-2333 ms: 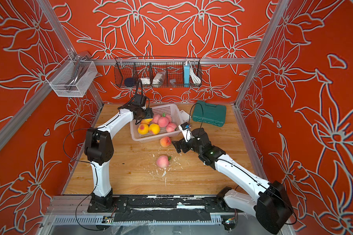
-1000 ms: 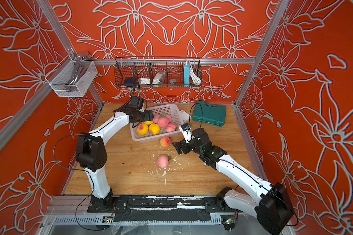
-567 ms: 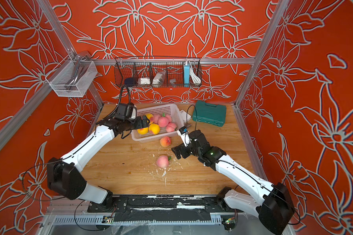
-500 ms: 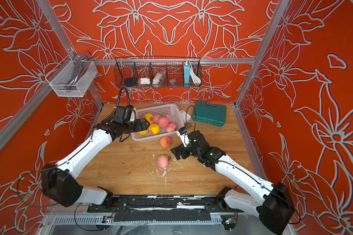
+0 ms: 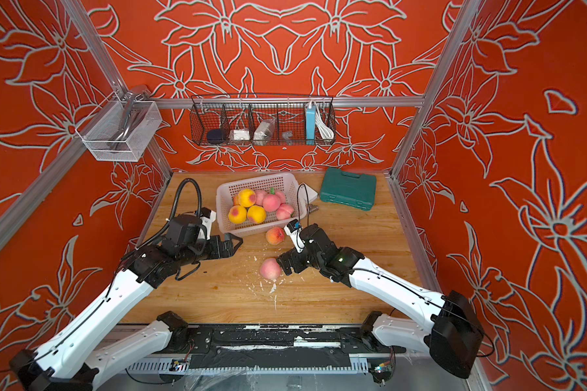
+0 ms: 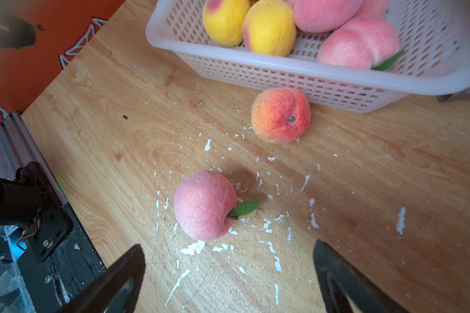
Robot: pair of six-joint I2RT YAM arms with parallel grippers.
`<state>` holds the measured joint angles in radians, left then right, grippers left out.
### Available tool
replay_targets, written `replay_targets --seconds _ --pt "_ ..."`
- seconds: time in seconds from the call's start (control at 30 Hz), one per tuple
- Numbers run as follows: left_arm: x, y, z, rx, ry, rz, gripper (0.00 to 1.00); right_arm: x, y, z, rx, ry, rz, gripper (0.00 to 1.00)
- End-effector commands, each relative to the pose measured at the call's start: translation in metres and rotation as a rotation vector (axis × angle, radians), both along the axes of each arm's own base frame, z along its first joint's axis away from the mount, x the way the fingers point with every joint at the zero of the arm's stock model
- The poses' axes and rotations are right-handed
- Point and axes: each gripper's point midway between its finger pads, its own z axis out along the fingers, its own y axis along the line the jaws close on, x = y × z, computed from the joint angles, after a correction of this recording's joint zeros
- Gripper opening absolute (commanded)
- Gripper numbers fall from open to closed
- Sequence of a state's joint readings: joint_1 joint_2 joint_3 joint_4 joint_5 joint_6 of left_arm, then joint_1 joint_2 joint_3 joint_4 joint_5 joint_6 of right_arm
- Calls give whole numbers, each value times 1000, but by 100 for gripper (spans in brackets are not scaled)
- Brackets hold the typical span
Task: Put the peaches into the basket
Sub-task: Pick up the peach from the center of the board.
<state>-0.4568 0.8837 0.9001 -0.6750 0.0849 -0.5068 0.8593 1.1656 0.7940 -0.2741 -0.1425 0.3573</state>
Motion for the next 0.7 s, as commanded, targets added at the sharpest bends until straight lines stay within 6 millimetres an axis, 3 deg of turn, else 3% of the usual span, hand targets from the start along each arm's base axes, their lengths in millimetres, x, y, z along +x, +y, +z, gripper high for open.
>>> replay_targets --seconds 0.0,0.3,0.67 --pt "-15 1 -10 -19 40 4 97 3 9 4 28 -4 -15 99" --pt "-30 5 -18 -53 56 15 97 1 25 -17 26 25 2 99" --pt "-33 6 -31 -60 79 25 97 0 44 -47 -13 83 46 99"
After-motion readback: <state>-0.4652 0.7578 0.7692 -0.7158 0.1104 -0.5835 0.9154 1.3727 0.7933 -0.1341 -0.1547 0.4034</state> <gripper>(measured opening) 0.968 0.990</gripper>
